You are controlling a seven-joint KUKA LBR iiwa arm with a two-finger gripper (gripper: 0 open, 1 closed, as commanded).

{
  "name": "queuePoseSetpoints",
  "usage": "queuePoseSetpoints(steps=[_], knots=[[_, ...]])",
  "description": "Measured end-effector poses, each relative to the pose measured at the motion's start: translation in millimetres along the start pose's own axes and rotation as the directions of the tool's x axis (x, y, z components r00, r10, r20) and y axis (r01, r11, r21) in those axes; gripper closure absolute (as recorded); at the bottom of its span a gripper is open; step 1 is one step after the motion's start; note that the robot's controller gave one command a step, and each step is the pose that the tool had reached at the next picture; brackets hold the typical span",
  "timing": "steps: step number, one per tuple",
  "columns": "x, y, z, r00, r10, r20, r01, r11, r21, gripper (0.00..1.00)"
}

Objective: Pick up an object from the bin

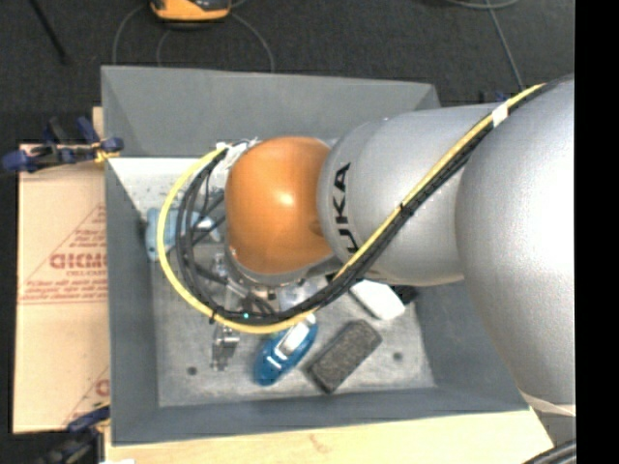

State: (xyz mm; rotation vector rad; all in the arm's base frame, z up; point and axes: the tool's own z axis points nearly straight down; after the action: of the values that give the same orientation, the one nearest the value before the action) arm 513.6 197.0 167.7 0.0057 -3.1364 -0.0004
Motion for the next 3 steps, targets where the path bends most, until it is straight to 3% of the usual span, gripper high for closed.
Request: queuePoseSetpoints(steps=[1,2,3], knots=[[-2.2,-1,-4,1.0,0.004,0.007,-0.004,1.0,-0.001,0.0],[-29.8,-72,32,1.0,-0.01,0.009,0.01,1.0,0.0,0.0],[-86.4,-99,11,0.999,-0.048,0.011,0.048,0.999,0.002,0.0]])
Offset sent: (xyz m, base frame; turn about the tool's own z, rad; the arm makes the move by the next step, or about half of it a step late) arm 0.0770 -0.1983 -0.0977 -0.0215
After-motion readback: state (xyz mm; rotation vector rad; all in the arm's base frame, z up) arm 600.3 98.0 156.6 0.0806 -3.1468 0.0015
